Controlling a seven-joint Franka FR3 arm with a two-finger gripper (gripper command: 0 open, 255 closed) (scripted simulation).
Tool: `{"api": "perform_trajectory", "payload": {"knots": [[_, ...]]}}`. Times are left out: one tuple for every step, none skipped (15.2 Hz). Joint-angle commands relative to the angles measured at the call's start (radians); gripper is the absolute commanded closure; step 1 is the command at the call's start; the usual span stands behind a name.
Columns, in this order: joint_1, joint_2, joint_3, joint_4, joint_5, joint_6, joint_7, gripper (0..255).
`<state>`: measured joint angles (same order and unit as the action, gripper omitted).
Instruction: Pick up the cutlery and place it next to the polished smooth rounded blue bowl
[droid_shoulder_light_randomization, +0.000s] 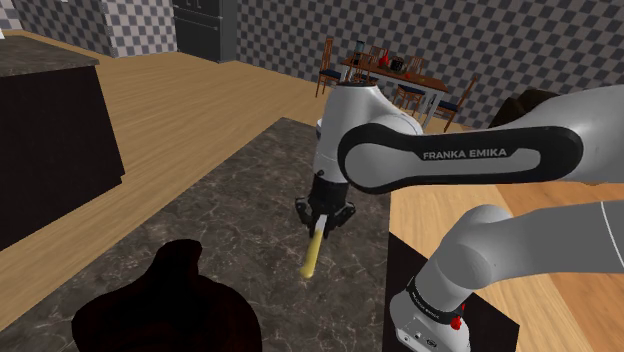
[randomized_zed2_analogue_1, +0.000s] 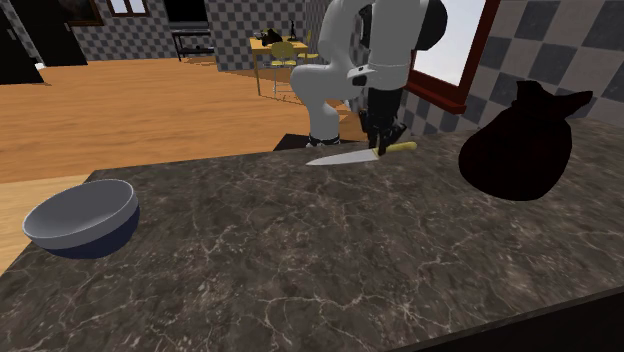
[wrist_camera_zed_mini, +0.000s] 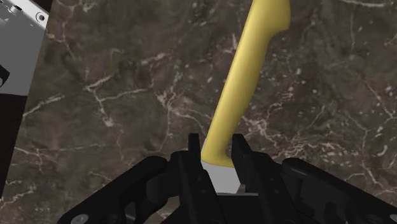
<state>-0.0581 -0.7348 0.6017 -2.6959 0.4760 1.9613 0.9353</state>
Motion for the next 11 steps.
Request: {"api": "perform_trajectory", "payload": {"knots": [[-0.001, -0.013, -0.013, 0.019, -0.010, -0.032, 0.002, 255], [-0.002, -0.018, -0.019, 0.029, -0.014, -0.048, 0.003, 255], [-0.002, -0.023, -0.025, 0.039, -0.019, -0.063, 0.004, 255], [-0.003, -0.028, -0.030, 0.049, -0.023, -0.078, 0.006, 255], [-0.004, -0.032, -0.036, 0.060, -0.028, -0.092, 0.007, 255], [-0.005, -0.036, -0.042, 0.070, -0.032, -0.107, 0.008, 255], [-0.006, -0.039, -0.047, 0.081, -0.037, -0.121, 0.009, 255], [-0.007, -0.043, -0.052, 0.092, -0.041, -0.136, 0.010, 255], [-0.008, -0.045, -0.057, 0.103, -0.045, -0.150, 0.011, 255], [-0.009, -0.048, -0.063, 0.115, -0.050, -0.163, 0.013, 255], [-0.010, -0.050, -0.068, 0.126, -0.054, -0.177, 0.014, 255]]}}
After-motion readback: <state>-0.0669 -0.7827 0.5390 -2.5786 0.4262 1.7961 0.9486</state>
